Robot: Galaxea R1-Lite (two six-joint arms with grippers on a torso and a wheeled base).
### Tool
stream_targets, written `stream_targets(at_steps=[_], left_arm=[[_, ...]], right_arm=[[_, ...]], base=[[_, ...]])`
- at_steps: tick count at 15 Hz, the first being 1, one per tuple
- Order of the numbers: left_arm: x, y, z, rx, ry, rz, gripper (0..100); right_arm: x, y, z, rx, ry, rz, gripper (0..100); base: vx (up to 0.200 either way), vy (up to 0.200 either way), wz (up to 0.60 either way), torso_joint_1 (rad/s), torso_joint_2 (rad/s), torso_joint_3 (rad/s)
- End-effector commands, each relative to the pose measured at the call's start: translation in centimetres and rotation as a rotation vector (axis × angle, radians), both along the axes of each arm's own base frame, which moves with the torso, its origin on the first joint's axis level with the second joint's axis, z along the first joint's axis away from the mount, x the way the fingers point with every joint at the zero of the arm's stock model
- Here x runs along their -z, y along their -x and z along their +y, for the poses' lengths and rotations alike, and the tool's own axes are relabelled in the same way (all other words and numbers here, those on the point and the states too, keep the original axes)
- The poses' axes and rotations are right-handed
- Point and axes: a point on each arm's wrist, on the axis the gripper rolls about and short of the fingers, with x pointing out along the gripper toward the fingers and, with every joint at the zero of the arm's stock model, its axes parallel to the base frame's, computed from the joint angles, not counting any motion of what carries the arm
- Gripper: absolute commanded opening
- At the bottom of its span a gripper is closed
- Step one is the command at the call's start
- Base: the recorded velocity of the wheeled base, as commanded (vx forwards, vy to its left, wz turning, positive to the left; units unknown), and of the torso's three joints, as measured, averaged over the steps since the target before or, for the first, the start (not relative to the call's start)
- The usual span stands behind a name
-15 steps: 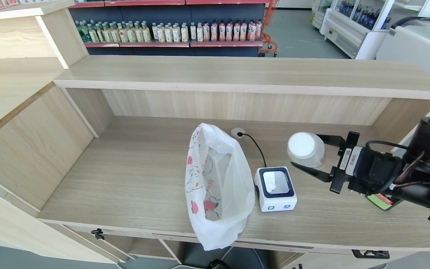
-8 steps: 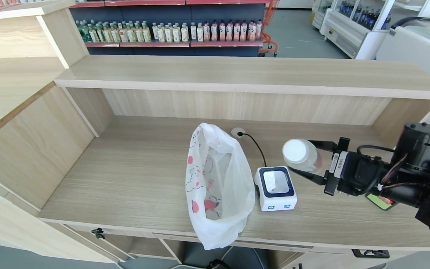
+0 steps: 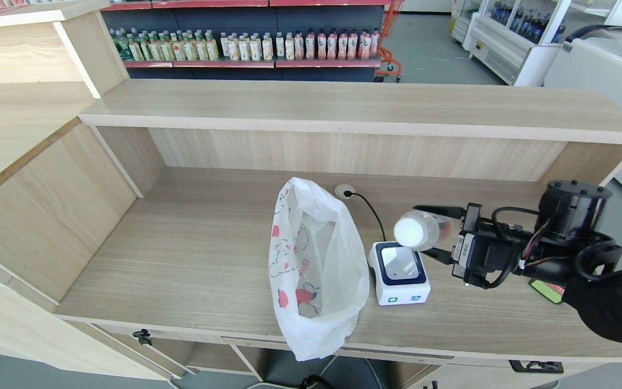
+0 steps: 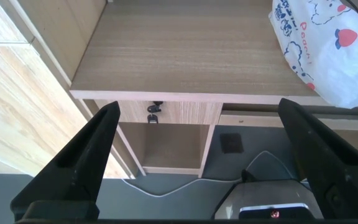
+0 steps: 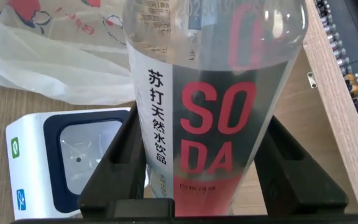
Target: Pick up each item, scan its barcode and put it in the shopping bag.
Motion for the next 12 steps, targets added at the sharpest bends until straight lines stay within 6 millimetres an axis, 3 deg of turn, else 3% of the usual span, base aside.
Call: stream_targets(at_steps=[1, 4, 12], left_arm=[[0.0, 0.0, 0.0, -0.001, 0.000, 0.000, 100], [0.0, 0.0, 0.0, 0.000, -0.002, 0.000, 100], [0.0, 0.0, 0.0, 0.000, 0.000, 0.000, 100]], right_arm=[[1.1, -1.4, 0.4, -0.022, 0.006, 0.020, 0], [1.6, -2.7, 0.9, -0.048, 0.024, -0.010, 0], [3.4, -3.8, 1.4, -0.126, 0.023, 0.035, 0]], base=[[0.000, 0.000, 0.00, 0.000, 0.00, 0.000], [0.000, 0.000, 0.00, 0.000, 0.00, 0.000], [0.000, 0.000, 0.00, 0.000, 0.00, 0.000]])
